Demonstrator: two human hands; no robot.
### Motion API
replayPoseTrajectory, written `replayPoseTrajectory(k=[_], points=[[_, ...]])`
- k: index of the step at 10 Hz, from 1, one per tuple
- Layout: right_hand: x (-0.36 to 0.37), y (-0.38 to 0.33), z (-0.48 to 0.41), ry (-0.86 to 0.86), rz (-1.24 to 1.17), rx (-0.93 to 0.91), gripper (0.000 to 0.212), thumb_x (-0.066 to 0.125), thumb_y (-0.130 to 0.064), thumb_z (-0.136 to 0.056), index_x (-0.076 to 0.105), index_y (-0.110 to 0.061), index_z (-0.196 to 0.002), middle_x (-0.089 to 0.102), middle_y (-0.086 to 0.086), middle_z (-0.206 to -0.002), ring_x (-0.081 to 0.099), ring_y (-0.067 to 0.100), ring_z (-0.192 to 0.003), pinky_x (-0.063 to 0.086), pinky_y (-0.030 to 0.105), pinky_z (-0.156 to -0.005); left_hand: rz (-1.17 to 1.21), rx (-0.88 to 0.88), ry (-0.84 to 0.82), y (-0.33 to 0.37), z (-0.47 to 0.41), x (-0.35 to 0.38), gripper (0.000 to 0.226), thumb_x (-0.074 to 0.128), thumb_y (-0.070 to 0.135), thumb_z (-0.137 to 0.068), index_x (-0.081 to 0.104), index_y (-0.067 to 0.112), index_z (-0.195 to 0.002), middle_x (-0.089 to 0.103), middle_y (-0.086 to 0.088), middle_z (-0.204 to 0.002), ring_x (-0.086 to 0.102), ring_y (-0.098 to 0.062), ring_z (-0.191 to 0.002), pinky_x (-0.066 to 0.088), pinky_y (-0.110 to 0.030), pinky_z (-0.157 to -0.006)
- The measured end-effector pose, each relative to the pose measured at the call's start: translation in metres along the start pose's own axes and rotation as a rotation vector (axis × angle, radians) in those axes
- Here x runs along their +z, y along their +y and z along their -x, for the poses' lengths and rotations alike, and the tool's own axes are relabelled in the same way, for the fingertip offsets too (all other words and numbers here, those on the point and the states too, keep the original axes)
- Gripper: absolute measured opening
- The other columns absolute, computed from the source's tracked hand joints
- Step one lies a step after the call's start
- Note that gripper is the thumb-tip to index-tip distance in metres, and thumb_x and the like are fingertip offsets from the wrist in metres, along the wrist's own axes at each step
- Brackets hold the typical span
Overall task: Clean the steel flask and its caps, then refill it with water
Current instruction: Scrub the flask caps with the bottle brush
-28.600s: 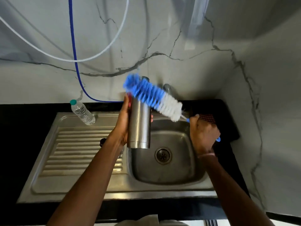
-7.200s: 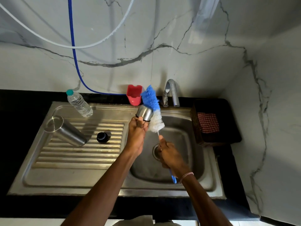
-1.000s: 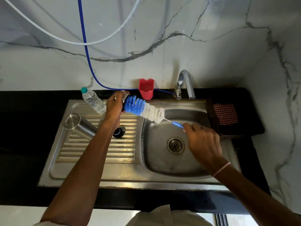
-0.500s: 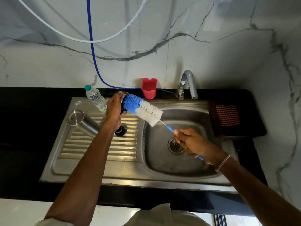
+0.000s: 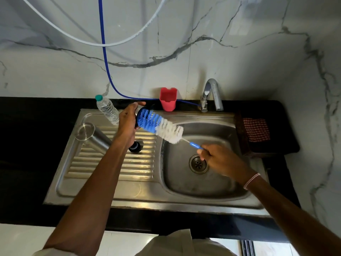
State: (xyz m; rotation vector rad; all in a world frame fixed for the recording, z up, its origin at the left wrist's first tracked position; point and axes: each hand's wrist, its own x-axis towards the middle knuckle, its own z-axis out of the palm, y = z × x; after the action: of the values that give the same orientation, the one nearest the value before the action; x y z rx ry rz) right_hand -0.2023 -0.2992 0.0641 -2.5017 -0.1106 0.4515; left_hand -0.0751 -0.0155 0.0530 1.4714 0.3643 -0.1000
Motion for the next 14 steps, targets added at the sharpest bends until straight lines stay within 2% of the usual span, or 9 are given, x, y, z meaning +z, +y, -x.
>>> replayPoseTrajectory(k=[1, 2, 3, 5, 6, 7, 10, 13, 14], points=[[0.001, -0.001, 0.01, 0.336, 0.725, 0.051, 0.022, 0.044, -0.031, -0.104, 0.061, -0.02, -0.111, 0.065, 0.007, -0.084, 0.064, 0.032, -0.07, 0.047, 0.04, -0.068, 0.004, 0.015, 0.013, 0.002, 0.001, 0.004, 0.032, 0.045, 0.037, -0.106, 0.074, 0.025, -0.1, 0.072, 0.002, -0.092, 0.065, -0.015, -0.088, 0.045, -0.028, -0.066], [0.007, -0.009, 0.013, 0.122, 0.537, -0.047, 0.031, 0.034, -0.038, -0.106, 0.06, -0.021, -0.11, 0.066, 0.003, -0.08, 0.063, 0.027, -0.065, 0.041, 0.034, -0.057, -0.005, 0.042, -0.001, 0.006, 0.001, 0.007, 0.031, 0.047, 0.034, -0.106, 0.074, 0.024, -0.097, 0.069, 0.0, -0.088, 0.066, -0.012, -0.079, 0.047, -0.025, -0.062], [0.001, -0.019, 0.012, -0.366, -0.502, 0.214, 0.048, 0.04, -0.048, -0.106, 0.048, -0.021, -0.067, 0.041, 0.001, -0.056, 0.034, 0.023, -0.044, 0.025, 0.026, -0.043, -0.005, 0.054, -0.025, 0.005, -0.002, 0.009, 0.029, 0.048, 0.032, -0.105, 0.075, 0.021, -0.098, 0.07, 0.001, -0.085, 0.068, -0.012, -0.079, 0.053, -0.03, -0.071], [0.011, -0.009, 0.02, 0.32, 0.582, -0.003, 0.043, 0.026, -0.039, -0.107, 0.062, -0.019, -0.094, 0.06, 0.001, -0.071, 0.057, 0.024, -0.056, 0.043, 0.031, -0.052, -0.034, 0.039, 0.002, 0.004, -0.001, 0.003, 0.03, 0.047, 0.035, -0.105, 0.074, 0.026, -0.099, 0.073, 0.001, -0.094, 0.067, -0.014, -0.085, 0.049, -0.028, -0.067], [0.013, -0.018, 0.019, 0.279, 0.458, -0.038, 0.047, 0.026, -0.038, -0.105, 0.065, -0.018, -0.089, 0.061, 0.005, -0.065, 0.058, 0.032, -0.053, 0.042, 0.035, -0.051, -0.026, 0.035, -0.002, 0.006, 0.0, 0.003, 0.029, 0.046, 0.034, -0.106, 0.072, 0.023, -0.098, 0.072, 0.001, -0.092, 0.067, -0.012, -0.082, 0.046, -0.022, -0.056], [0.001, -0.026, 0.013, -0.201, -0.577, 0.275, 0.056, 0.035, -0.054, -0.105, 0.041, -0.021, -0.06, 0.037, -0.001, -0.052, 0.033, 0.02, -0.045, 0.022, 0.028, -0.046, -0.061, 0.053, -0.014, 0.003, 0.003, 0.002, 0.029, 0.045, 0.032, -0.106, 0.072, 0.022, -0.099, 0.069, 0.0, -0.087, 0.063, -0.007, -0.068, 0.04, -0.017, -0.047], [0.022, -0.012, 0.028, 0.359, 0.632, -0.059, 0.015, 0.058, -0.021, -0.094, 0.062, -0.013, -0.106, 0.062, 0.007, -0.07, 0.059, 0.027, -0.057, 0.048, 0.034, -0.045, -0.026, 0.027, 0.054, 0.001, 0.008, 0.001, 0.03, 0.045, 0.035, -0.104, 0.074, 0.025, -0.101, 0.071, -0.001, -0.095, 0.064, -0.015, -0.088, 0.043, -0.022, -0.055], [-0.006, 0.0, 0.005, -0.414, -0.763, 0.419, 0.053, 0.037, -0.058, -0.103, 0.031, -0.024, -0.064, 0.03, -0.002, -0.057, 0.022, 0.016, -0.05, 0.012, 0.024, -0.046, -0.027, 0.016, -0.037, -0.008, 0.015, 0.003, 0.035, 0.043, 0.031, -0.107, 0.074, 0.021, -0.096, 0.073, 0.003, -0.085, 0.07, -0.011, -0.078, 0.054, -0.023, -0.06], [0.023, 0.012, 0.011, 0.031, 0.268, 0.136, 0.045, 0.035, -0.048, -0.107, 0.058, -0.019, -0.081, 0.058, 0.001, -0.071, 0.06, 0.027, -0.066, 0.042, 0.029, -0.056, -0.07, 0.035, -0.007, -0.008, 0.016, 0.01, 0.034, 0.044, 0.03, -0.107, 0.074, 0.014, -0.107, 0.07, 0.001, -0.082, 0.066, -0.006, -0.065, 0.046, -0.017, -0.049]])
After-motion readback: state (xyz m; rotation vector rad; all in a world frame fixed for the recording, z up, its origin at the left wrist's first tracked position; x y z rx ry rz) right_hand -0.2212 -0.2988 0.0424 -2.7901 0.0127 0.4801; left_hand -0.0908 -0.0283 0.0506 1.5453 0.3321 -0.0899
